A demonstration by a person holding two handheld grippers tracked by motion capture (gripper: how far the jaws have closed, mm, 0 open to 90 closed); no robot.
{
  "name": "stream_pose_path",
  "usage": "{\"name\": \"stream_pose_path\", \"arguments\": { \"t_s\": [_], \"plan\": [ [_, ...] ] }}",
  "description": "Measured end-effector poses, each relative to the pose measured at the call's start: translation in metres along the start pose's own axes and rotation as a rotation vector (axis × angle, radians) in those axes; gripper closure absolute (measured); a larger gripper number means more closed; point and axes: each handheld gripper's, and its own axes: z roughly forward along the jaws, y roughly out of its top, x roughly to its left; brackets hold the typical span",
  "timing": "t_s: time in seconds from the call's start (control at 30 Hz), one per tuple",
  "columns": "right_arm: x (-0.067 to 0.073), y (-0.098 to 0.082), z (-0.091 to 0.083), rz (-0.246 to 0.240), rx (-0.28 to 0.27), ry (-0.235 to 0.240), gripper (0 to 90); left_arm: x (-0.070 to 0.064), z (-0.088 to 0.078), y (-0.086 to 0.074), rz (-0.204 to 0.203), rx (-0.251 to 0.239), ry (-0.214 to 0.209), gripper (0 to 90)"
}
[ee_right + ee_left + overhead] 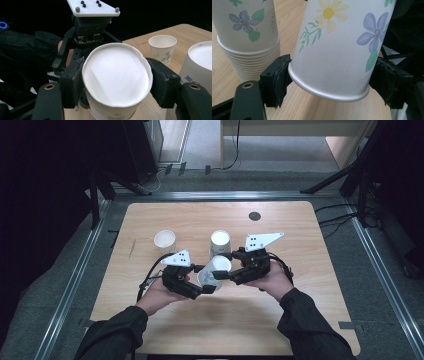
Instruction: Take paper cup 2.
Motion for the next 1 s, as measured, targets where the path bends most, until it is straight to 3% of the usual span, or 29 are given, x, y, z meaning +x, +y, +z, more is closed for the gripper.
{"name": "stream_pose_path", "arguments": {
  "t_s": [0.3,0.43,0.7,1.0],
  "plan": [
    [0.000,0.001,-0.001,0.004,0.009,0.001,33.4,0.000,-0.001,0.001,-0.001,-0.002,-0.002,23.3],
    [-0.001,0.001,-0.001,0.029,0.030,-0.002,25.8,0.000,-0.003,0.001,-0.001,0.005,-0.007,23.7],
    [-0.001,-0.001,-0.010,0.022,0.071,-0.011,23.8,0.001,-0.008,0.007,0.041,0.122,0.001,23.9],
    [0.000,-0.004,-0.021,0.001,0.132,-0.054,23.2,0.002,-0.019,0.027,0.143,0.293,0.054,23.9]
  ]
}}
